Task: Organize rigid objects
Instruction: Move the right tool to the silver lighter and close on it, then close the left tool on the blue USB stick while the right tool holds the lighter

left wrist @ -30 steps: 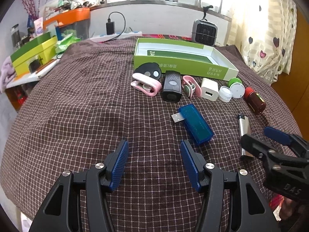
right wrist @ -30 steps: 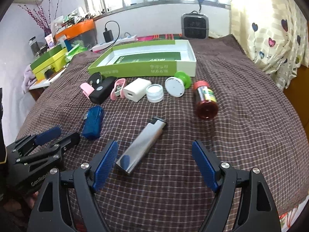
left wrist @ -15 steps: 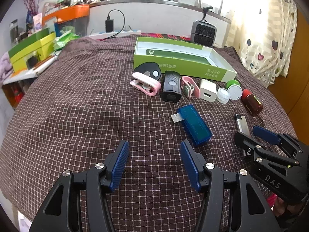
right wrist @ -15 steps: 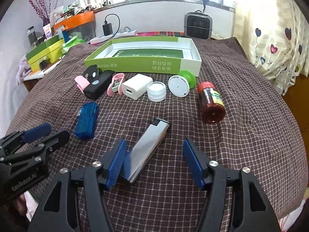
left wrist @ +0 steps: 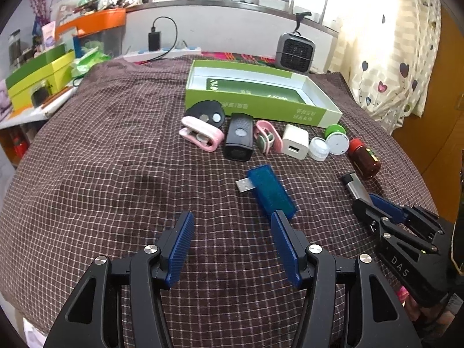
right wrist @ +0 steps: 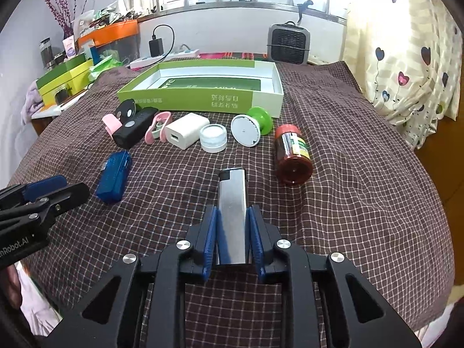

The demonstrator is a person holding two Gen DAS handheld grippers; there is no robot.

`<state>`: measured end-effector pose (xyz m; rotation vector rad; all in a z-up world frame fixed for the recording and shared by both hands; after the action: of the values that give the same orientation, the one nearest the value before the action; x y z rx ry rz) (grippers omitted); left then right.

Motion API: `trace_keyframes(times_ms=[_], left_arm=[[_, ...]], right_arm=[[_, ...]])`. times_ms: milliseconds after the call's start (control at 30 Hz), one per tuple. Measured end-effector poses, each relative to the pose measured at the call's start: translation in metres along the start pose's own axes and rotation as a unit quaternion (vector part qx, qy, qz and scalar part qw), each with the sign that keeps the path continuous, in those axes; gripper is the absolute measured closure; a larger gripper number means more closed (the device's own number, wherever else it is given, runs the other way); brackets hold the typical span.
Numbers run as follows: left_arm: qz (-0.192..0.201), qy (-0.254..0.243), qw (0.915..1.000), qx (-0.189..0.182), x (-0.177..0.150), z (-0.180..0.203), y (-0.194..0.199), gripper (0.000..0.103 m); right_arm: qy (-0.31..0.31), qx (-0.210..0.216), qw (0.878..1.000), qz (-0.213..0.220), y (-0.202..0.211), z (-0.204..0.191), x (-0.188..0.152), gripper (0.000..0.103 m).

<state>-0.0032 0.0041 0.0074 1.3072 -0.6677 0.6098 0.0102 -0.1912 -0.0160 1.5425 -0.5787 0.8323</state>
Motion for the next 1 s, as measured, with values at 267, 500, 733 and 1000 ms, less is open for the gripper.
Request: trace_keyframes(times_ms=[267,500,733,1000], left_arm=[[-0.013,0.002,0.9998,-0.014,0.004,0.012,-0.007,0.048],[-0.019,0.01,0.9995,-0.025,0.009,0.021,-0.016,0.048],[-0.026,0.007,0.9993,-0.027,0.011,0.03,-0.025,0.056],[-0.022,-0.005,0.9997,-0.013,0.012,0.032,-0.03,0.064]], right_arm=[[0.003,-0.003,1.0,0.011,0.003,0.007,0.0,0.079],[0.001,0.0,1.0,0.012,0.002,0.013,0.001,0.079],[-0.002,0.004,1.0,0.01,0.0,0.016,0.0,0.079],[-0.005,0.01,1.0,0.012,-0.002,0.019,0.0,0.079]])
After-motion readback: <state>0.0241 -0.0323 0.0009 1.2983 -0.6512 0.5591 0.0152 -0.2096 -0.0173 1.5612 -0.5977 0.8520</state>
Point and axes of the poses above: each gripper's, at about its wrist camera, not at the fingertips, and y roughly against the way its jaws point, z to its right, x to its top, the point moved 1 cm from there along -y, roughly the way its jaws point, and after that the axes turned 6 degrees about z, right-handed, at the moved point
